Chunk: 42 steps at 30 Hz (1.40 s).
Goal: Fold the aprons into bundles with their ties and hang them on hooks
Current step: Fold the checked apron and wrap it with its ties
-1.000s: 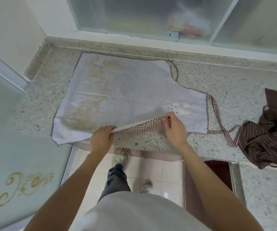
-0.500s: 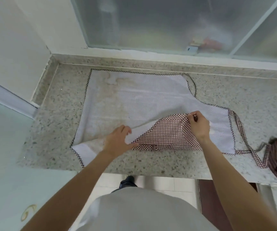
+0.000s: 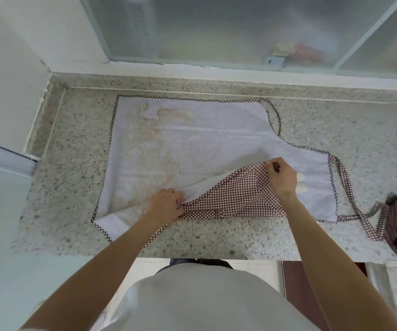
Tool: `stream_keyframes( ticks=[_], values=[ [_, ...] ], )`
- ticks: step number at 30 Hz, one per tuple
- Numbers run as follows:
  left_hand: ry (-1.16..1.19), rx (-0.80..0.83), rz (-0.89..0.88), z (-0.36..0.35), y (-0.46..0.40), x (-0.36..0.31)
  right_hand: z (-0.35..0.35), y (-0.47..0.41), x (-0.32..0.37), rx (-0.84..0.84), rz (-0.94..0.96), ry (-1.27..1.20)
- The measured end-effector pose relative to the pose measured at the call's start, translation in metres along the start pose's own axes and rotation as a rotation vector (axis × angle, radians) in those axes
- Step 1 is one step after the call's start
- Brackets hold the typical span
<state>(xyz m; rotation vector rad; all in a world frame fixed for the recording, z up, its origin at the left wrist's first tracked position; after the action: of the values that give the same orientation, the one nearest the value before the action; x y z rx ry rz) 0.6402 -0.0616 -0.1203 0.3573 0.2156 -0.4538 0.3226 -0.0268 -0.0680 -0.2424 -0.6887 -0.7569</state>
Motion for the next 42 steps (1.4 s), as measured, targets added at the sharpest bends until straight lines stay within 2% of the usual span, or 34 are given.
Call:
stream_keyframes(
  ticks=[3,5,9,11,16,23,28,34,36,39,42],
  values=[
    [-0.028,-0.054,0.013,0.001,0.003,-0.001,-0.003,-0.005,-0.003,0.012,0.016,0.01],
    [0.045,-0.071,0.067,0.005,0.003,0.0,-0.005,-0.008,-0.005,0.018,0.018,0.012],
    [0.368,-0.159,0.385,0.029,-0.001,0.018,-0.006,-0.013,-0.009,0.054,-0.007,-0.057],
    [0.418,-0.217,0.446,0.048,-0.01,0.028,-0.006,-0.018,-0.005,0.061,0.017,-0.084],
    [0.452,-0.343,0.368,0.109,-0.054,0.035,-0.005,-0.049,0.021,0.036,0.109,-0.09],
    [0.408,-0.473,0.201,0.165,-0.139,0.043,-0.01,-0.123,0.065,-0.046,0.141,-0.088],
    [0.207,-0.41,0.212,0.158,-0.225,0.068,-0.048,-0.187,0.077,-0.096,0.092,0.092],
    [0.057,-0.283,0.176,0.132,-0.266,0.082,-0.083,-0.217,0.058,0.019,0.041,0.373],
    [0.034,-0.252,0.133,0.127,-0.276,0.084,-0.088,-0.223,0.056,0.027,0.083,0.413],
    [0.006,-0.295,0.064,0.123,-0.275,0.084,-0.096,-0.224,0.057,0.039,0.246,0.44],
    [-0.046,-0.322,0.104,0.122,-0.267,0.094,-0.1,-0.223,0.058,0.019,0.266,0.469]
  ],
)
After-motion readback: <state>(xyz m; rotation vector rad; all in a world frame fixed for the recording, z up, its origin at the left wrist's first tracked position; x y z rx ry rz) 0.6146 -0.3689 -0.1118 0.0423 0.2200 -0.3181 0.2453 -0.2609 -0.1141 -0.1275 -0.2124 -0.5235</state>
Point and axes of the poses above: each hand's wrist, its own y-axis away from the middle knuckle, its own z-axis out of the back of the hand, x = y × z, the point moved 4 cm from there along -y, towards the middle knuckle, and after that the axes turned 10 degrees about -x, right-handed, at the moved point
